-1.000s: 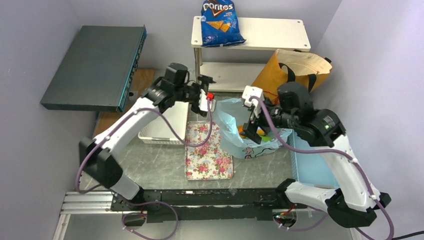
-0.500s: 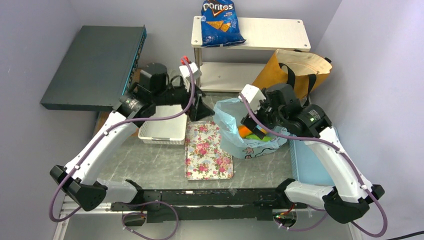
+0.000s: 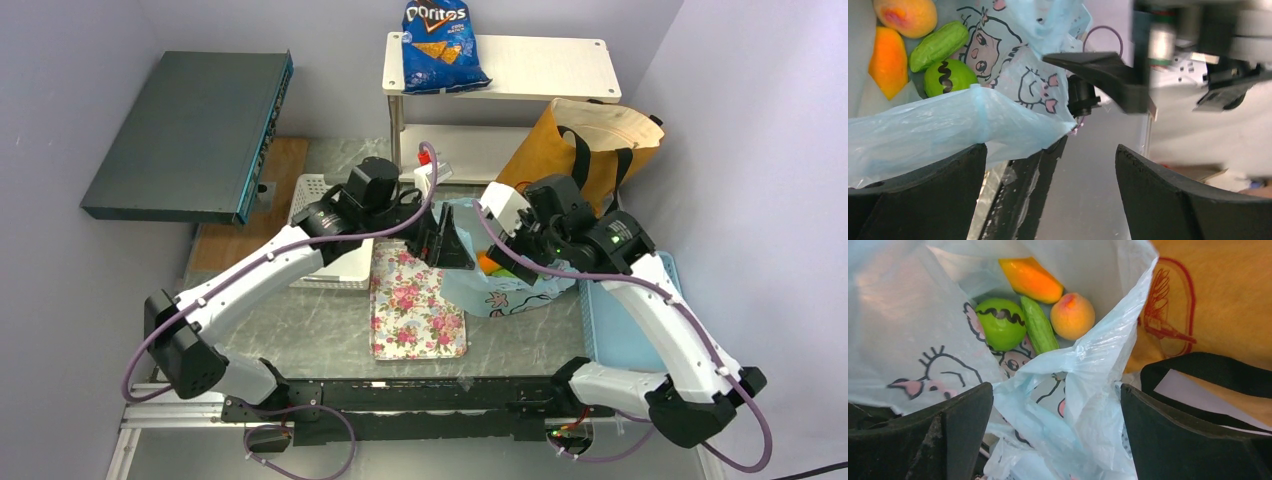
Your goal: Untie the knot of the grocery bags and take out the mixed food
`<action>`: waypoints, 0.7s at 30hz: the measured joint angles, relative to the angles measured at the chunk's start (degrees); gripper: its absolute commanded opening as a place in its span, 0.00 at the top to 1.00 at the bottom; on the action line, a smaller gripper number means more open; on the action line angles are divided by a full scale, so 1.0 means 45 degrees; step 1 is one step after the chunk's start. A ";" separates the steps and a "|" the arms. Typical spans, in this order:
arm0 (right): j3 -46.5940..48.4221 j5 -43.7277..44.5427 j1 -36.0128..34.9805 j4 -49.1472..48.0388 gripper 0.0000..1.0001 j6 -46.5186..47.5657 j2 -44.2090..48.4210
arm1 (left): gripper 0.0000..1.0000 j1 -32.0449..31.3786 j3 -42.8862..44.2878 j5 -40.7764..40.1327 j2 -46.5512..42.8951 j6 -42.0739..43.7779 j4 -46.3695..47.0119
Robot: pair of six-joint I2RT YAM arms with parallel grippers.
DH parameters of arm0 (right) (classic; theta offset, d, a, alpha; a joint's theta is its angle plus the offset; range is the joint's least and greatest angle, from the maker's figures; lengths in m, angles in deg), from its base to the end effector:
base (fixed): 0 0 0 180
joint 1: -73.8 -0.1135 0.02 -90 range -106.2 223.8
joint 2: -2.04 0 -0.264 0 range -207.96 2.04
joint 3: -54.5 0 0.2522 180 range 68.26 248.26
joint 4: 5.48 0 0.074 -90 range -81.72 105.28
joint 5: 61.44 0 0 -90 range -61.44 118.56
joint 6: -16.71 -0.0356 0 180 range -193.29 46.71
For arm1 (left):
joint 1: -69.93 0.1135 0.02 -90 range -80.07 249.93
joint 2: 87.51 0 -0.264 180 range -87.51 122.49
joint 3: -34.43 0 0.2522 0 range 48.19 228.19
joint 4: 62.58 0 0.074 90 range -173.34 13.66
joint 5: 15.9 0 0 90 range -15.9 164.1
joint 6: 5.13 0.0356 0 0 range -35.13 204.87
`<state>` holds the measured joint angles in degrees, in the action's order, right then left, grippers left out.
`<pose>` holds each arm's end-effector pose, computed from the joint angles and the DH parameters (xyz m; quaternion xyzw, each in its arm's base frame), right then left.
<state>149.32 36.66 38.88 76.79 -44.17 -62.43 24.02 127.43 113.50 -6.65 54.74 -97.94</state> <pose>0.1597 0.1054 0.3932 -0.4804 0.8117 -0.0502 0.3284 0.2050 -0.2441 0.3872 0.2917 0.7532 -0.5409 0.2348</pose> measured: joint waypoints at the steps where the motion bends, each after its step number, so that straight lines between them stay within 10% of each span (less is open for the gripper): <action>1: 0.0277 -0.0223 0.0005 0.0097 0.00 -0.0010 0.0044 | 0.01 -0.0005 0.0000 -0.0078 0.0141 -0.0282 0.0092; 21: -0.1530 0.0015 0.0000 -0.0539 0.02 0.2210 0.1778 | 0.01 -0.0291 0.1355 -0.3764 0.1943 -0.2390 -0.1224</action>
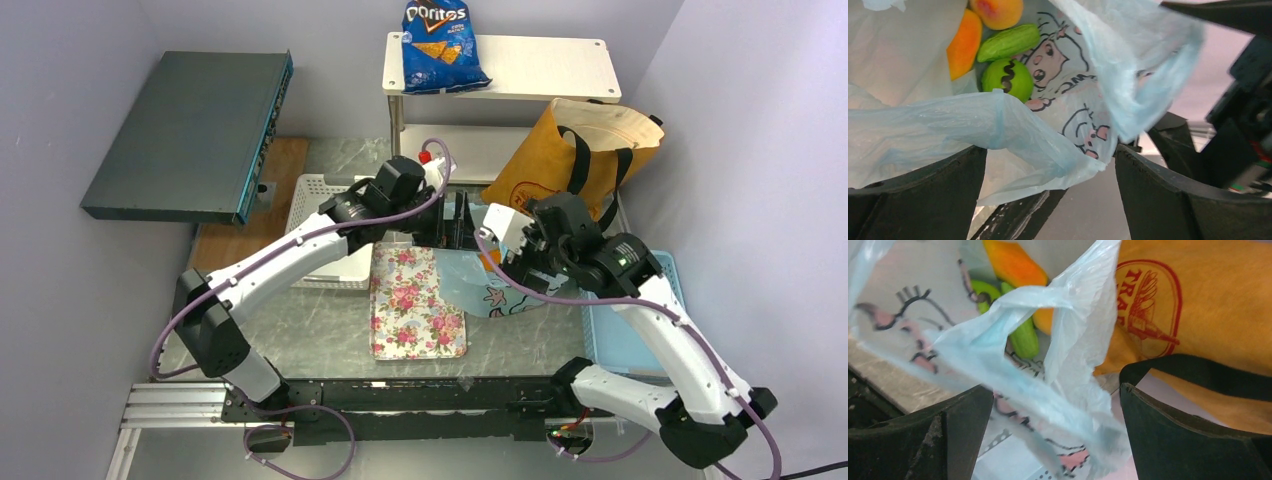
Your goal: Untie the knot of the grocery bags and take out the mixed food
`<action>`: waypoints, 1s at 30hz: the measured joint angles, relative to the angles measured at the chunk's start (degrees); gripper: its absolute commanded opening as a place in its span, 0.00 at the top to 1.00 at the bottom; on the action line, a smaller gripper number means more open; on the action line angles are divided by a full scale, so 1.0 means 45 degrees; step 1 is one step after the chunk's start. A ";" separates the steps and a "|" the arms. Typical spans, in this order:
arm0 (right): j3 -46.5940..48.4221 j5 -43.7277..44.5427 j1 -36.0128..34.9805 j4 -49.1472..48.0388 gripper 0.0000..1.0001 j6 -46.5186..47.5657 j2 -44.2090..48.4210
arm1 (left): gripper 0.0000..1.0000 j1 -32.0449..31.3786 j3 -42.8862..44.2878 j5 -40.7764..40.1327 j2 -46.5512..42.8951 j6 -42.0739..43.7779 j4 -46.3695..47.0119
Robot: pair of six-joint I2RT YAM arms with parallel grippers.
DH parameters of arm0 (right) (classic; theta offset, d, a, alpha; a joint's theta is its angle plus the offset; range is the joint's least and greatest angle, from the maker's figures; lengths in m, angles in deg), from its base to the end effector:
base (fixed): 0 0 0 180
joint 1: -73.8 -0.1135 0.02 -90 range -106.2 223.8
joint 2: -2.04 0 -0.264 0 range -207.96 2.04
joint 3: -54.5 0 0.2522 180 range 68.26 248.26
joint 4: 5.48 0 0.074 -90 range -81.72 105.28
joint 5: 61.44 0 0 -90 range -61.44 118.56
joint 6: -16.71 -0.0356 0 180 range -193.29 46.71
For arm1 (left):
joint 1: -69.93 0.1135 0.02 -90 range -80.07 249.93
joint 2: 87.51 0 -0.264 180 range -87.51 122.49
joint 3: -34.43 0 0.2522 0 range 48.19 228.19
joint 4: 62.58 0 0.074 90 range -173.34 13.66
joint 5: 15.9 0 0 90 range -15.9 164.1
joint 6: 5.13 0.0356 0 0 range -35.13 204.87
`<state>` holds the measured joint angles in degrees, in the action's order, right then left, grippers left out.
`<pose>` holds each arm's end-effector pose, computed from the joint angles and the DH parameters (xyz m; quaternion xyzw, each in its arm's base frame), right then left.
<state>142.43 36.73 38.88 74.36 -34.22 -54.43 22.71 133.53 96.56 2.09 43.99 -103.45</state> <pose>0.1356 0.0885 0.3835 -0.5408 0.7599 -0.0794 0.3517 0.2333 -0.2721 0.3635 0.1425 0.8487 -0.4559 0.2271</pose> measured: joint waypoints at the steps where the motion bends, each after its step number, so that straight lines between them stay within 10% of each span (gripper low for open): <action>1: -0.0029 0.0126 0.0000 -0.0384 0.02 0.0083 -0.0204 | 0.01 -0.0034 0.0005 -0.0185 0.0078 0.0078 -0.0092; 7: -0.0559 0.0719 0.0000 -0.2365 0.08 0.0622 -0.0296 | 0.01 -0.0049 -0.0253 -0.0947 0.0296 0.0369 -0.0374; 12: -0.1758 0.0996 0.0107 -0.3347 0.37 0.1472 0.0189 | 0.05 -0.0053 -0.0476 -0.0962 0.0355 0.0267 -0.0223; 15: -0.2365 0.0981 0.0427 -0.3473 0.64 0.1812 0.0408 | 0.41 -0.0049 -0.0476 -0.0826 0.0549 0.0257 0.0078; 18: -0.2191 0.0733 0.1064 -0.3453 1.00 0.1457 0.0272 | 1.00 0.0024 -0.0476 -0.0447 0.0695 0.0617 0.0364; 30: 0.1948 -0.2623 0.7291 -0.3196 1.00 -0.1287 -0.1608 | 1.00 0.1860 -0.0869 0.0782 -0.0447 0.4935 0.1350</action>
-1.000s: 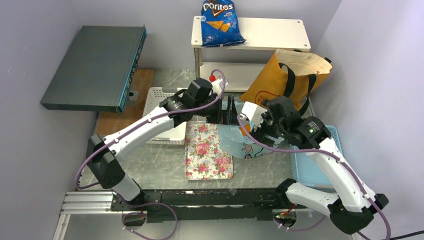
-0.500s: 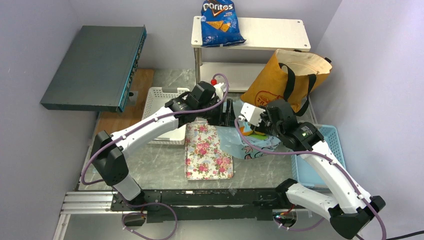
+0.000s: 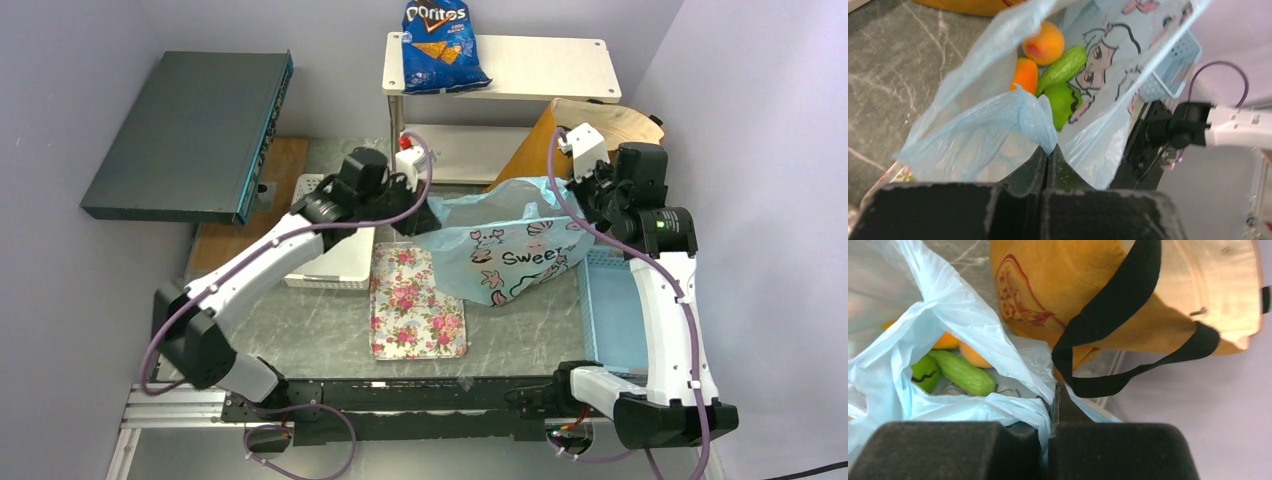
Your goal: Untie the knot of the grocery bags and take out the mixed food
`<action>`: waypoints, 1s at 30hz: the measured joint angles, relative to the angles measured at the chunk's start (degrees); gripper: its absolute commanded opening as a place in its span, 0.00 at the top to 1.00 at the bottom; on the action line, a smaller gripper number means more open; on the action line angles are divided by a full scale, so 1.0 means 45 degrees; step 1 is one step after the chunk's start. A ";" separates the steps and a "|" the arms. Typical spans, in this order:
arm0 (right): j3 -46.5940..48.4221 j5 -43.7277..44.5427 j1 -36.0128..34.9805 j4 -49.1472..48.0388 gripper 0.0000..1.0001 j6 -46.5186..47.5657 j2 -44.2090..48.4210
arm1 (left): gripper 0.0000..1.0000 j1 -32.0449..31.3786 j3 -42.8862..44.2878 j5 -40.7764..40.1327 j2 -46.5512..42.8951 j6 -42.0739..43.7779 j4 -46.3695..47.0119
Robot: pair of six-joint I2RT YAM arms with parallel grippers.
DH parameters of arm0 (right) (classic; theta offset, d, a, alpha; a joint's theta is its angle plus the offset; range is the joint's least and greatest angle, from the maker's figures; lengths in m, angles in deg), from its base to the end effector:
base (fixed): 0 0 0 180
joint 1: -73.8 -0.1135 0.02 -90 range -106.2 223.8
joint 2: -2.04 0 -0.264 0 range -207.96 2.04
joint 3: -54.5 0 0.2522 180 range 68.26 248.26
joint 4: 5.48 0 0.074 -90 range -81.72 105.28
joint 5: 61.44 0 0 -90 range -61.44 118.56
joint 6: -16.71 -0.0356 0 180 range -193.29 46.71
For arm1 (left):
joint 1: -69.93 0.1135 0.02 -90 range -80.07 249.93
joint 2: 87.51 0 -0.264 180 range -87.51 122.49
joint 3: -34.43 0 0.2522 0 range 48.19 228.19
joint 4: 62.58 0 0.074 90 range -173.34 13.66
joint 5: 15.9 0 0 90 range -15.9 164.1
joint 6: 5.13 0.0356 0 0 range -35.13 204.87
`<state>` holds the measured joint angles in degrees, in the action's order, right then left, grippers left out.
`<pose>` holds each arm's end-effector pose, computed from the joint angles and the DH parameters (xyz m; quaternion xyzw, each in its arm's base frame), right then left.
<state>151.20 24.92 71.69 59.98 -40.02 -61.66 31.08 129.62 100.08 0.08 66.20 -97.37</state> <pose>0.2067 0.0099 0.4287 -0.2808 0.8300 -0.1024 0.4709 0.2653 -0.2337 0.3622 0.2610 0.7983 -0.4125 0.3528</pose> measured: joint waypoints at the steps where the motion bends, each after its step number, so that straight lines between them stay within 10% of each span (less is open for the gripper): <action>1: -0.0005 -0.0369 0.0175 0.0136 1.00 -0.0175 0.0000 | 1.00 0.0063 -0.0481 0.0063 -0.0447 0.0389 0.0112; 7: -0.0019 -0.2642 0.1433 0.1093 1.00 -0.1219 -0.0039 | 1.00 0.0641 -0.2856 0.0753 -0.2749 0.2982 0.0884; 12: 0.0019 -0.4498 0.1938 0.2637 0.20 -0.0801 -0.0131 | 1.00 -0.0602 -0.3536 0.1005 -0.3492 0.5950 0.0199; 14: 0.0233 -0.5066 0.2059 0.3429 0.03 -0.0374 -0.0238 | 1.00 -0.1613 -0.3643 0.0928 -0.3526 0.7062 -0.0316; 30: 0.3925 -0.3453 -0.3837 0.3638 0.00 -0.0656 -0.1336 | 1.00 -0.4284 -0.3662 -0.0457 -0.3322 1.1113 -0.1103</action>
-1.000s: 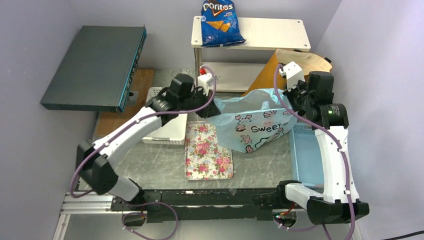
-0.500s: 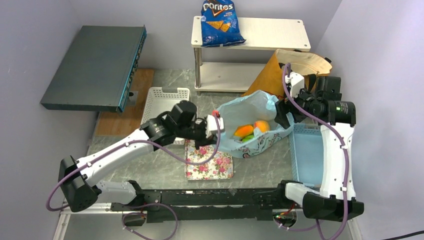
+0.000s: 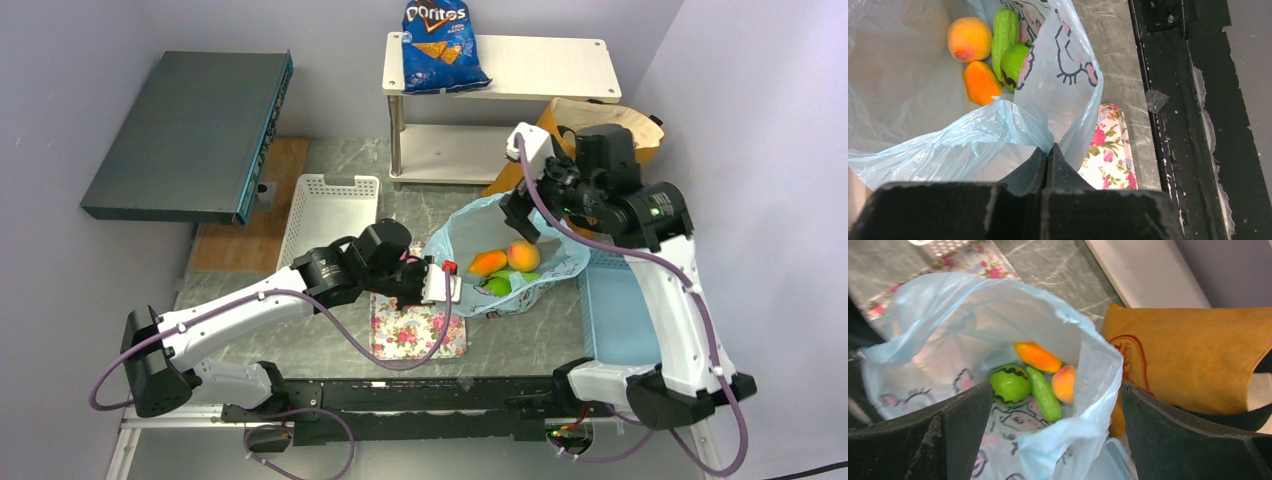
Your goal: Untie the knot of the grocery bags and take out the mixed food
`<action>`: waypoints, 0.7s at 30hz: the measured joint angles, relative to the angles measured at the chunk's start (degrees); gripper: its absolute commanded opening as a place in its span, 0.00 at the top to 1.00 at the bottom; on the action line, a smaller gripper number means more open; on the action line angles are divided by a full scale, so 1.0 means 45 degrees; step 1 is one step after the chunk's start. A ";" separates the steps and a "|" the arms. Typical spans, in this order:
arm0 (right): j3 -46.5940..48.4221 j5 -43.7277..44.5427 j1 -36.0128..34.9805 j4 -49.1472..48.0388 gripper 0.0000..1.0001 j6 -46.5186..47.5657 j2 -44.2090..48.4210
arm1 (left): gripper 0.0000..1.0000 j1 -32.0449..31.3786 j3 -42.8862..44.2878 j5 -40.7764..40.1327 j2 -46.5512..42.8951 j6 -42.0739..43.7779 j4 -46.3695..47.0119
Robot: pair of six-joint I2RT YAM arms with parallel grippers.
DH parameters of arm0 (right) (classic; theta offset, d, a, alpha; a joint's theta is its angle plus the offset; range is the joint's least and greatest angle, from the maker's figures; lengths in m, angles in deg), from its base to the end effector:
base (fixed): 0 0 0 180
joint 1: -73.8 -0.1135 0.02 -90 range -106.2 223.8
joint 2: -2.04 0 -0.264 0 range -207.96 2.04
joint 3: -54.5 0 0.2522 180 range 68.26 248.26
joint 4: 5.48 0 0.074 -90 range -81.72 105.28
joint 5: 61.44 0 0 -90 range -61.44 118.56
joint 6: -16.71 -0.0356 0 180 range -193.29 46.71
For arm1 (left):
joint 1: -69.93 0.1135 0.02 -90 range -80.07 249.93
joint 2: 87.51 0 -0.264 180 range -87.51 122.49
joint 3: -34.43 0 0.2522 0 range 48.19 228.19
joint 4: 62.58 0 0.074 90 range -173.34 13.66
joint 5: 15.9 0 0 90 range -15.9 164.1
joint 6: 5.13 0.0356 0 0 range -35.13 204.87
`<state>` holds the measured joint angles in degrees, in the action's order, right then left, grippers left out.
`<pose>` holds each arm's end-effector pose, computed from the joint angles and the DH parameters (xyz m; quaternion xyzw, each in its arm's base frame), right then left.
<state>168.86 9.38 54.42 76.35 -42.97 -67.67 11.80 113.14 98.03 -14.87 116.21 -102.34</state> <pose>0.1788 0.0753 0.4733 -0.4384 0.7702 0.1067 0.4508 0.1359 -0.2460 0.3330 0.6766 0.5439 -0.2847 0.4067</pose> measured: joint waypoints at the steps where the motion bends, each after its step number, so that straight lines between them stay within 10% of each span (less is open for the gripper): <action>1: 0.0000 0.0602 -0.0311 -0.0262 0.00 -0.0015 -0.0223 | 1.00 -0.0121 -0.0015 -0.0107 -0.0005 0.0175 -0.0010; 10: -0.2555 0.3934 -0.0933 -0.1132 0.05 0.0724 -0.1778 | 0.99 -0.0627 -0.1069 -0.1093 -0.0559 0.0957 -0.0097; 12: -0.4148 0.4634 -0.0928 -0.1195 0.32 0.1064 -0.1243 | 0.97 -0.0923 -0.1666 -0.1409 -0.0899 0.1370 -0.0049; 15: -0.5610 0.5372 -0.0908 -0.0709 1.00 0.1559 -0.0238 | 0.99 -0.1564 -0.3026 -0.1889 -0.1549 0.2025 0.0015; 21: -0.4639 0.5537 -0.0714 -0.0559 1.00 0.1112 0.0330 | 1.00 -0.1724 -0.3949 -0.3444 -0.0801 0.2142 0.0767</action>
<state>147.99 34.30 51.21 73.84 -37.96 -66.19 4.04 95.37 82.53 -18.48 125.84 -98.88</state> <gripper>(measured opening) 0.007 0.012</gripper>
